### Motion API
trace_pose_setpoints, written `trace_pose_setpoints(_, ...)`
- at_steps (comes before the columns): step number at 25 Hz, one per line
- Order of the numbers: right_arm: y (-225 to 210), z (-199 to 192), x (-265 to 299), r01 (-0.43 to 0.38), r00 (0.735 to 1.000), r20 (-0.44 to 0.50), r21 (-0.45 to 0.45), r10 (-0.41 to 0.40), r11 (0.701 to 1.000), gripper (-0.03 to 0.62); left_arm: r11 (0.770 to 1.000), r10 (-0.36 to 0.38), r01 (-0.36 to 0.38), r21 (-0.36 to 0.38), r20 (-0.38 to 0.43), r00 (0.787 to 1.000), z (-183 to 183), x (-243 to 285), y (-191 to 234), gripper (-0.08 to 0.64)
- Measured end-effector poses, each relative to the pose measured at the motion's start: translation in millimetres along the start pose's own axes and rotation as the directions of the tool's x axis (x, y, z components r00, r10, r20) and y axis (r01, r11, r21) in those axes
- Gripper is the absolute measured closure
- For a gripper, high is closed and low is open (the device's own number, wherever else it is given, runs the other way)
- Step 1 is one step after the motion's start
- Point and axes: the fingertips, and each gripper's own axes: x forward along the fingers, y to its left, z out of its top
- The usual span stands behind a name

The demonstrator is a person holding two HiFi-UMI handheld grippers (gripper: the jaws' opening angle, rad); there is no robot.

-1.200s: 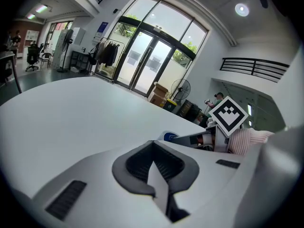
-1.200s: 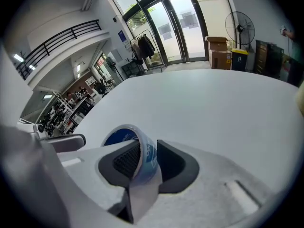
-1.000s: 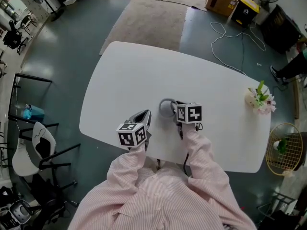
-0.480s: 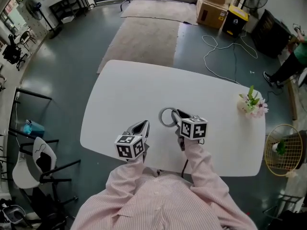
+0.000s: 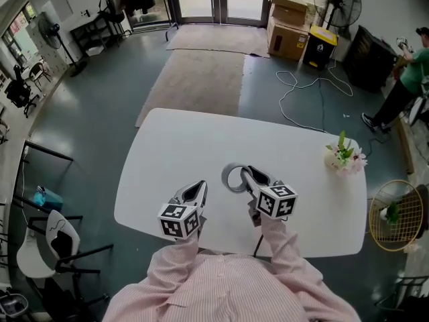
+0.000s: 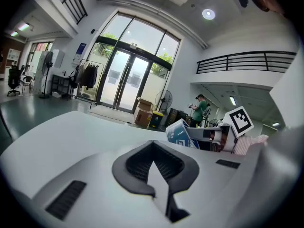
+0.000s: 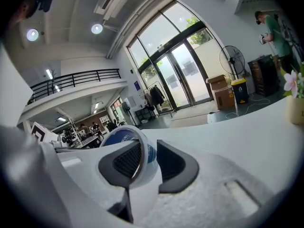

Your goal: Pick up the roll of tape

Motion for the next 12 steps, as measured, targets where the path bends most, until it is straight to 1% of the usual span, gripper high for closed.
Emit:
trace_pose_setpoints(4,6.6,15.9,-11.0,-0.016,0.998,0.053,-0.024,0.017,1.000,0.494,0.998,-0.006,0.005,0.056,0.022,1.000,14.1,-4.8,-8.1,0.558)
trace_pose_setpoints(9,11.5,35.1,-24.2,-0.022,0.992,0.120,-0.060,0.029,0.998,0.494,0.996,-0.008,0.001,0.094,0.069,0.998,28.6,-11.8,-11.7,0.558)
trace_pose_setpoints(12,11.4,46.7,-33.2,-0.021,0.986,0.163,-0.072,0.032,0.997,0.494,0.995,-0.010,0.000,0.100,0.100,0.995,37.3,-15.5,-14.2,0.558)
